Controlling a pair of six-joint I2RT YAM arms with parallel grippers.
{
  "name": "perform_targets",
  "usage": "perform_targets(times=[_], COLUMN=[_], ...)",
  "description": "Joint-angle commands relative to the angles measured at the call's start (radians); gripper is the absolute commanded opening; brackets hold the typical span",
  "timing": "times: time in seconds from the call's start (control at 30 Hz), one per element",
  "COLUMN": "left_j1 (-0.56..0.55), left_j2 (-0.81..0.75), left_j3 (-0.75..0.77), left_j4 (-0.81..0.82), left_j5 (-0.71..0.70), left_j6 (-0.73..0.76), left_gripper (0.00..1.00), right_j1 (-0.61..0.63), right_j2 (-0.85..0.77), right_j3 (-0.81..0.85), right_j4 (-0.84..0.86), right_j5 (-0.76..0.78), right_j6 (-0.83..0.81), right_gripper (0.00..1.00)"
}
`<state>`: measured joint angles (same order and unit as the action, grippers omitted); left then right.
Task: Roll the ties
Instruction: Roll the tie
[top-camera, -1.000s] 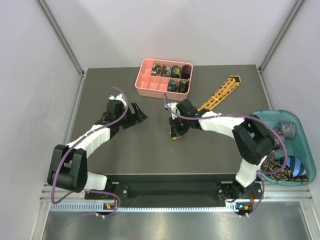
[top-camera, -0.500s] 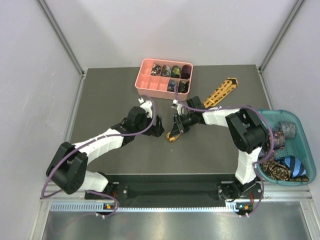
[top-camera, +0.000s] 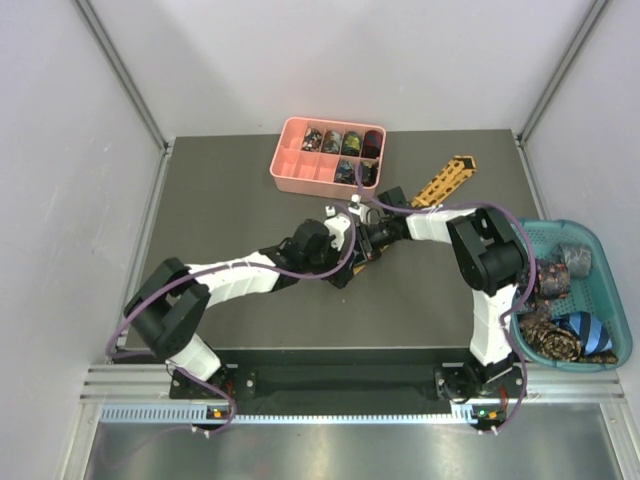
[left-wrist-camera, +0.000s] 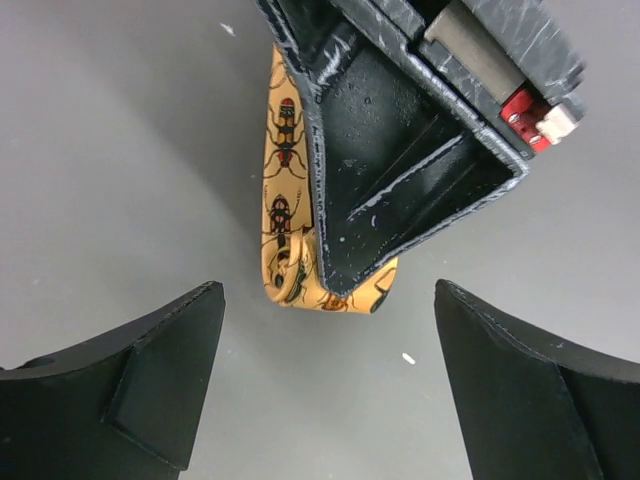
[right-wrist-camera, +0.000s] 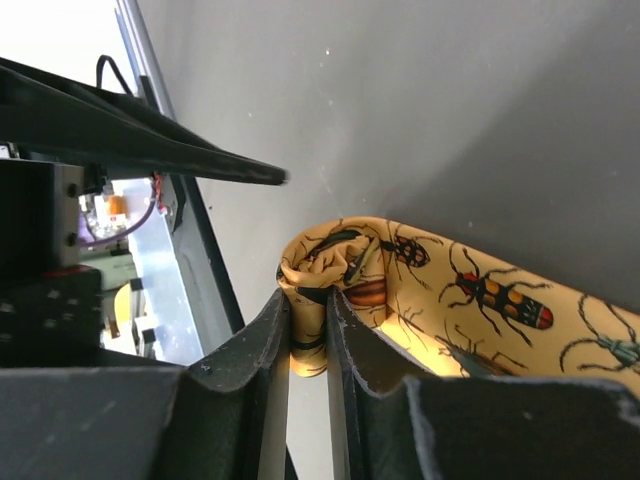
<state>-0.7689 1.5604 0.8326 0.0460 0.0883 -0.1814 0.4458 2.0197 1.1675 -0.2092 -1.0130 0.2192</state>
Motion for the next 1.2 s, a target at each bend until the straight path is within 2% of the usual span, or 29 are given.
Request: perform_targets(times=[0.0, 0.3, 0.43, 0.57, 0.73, 0.9, 1.03, 1.17], left_j1=[-0.018, -0.038, -0.044, -0.047, -0.055, -0.064, -0.078, -0.096], left_j2=[0.049, 0.171, 0.22, 0.243, 0.259, 0.268, 0.28, 0.288], left_j3=[0.062, 0.166, 0.203, 0.214, 0.22, 0.22, 0.237, 0.25], left_j4=[0.037, -0.021, -0.041, -0.07, -0.092, -0.109, -0.139, -0.163], left_j5=[-0.03, -0.076, -0.081, -0.071, -0.062, -0.061, -0.067, -0.122], left_j6=[0.051, 0.111, 0.138, 0.155, 0.161, 0.172, 0.197, 0.209], left_gripper=[0.91, 0.95, 0.92, 0.86, 0.72, 0.67, 0.56, 0.49], right_j1=[-0.027, -0.048, -0.05, -0.055, -0.058, -0.062, -0.064, -0.064], right_j2=[0.014, 0.036, 0.048, 0.068, 0.096, 0.12, 0.132, 0.125], right_j3=[0.041, 0.072, 0.087, 0.11, 0.15, 0.169, 0.167, 0.156], right_j4=[-0.031, -0.094, -0.113, -0.14, -0.177, -0.21, -0.217, -0.217], right_j5=[-0.018, 0.02, 0.034, 0.066, 0.094, 0.125, 0.143, 0.155], right_j6=[-0.06, -0.112, -0.13, -0.149, -0.173, -0.195, -0.201, -0.207], right_gripper=[0.0, 0.0, 0.0, 0.0, 0.0, 0.0, 0.0, 0.09])
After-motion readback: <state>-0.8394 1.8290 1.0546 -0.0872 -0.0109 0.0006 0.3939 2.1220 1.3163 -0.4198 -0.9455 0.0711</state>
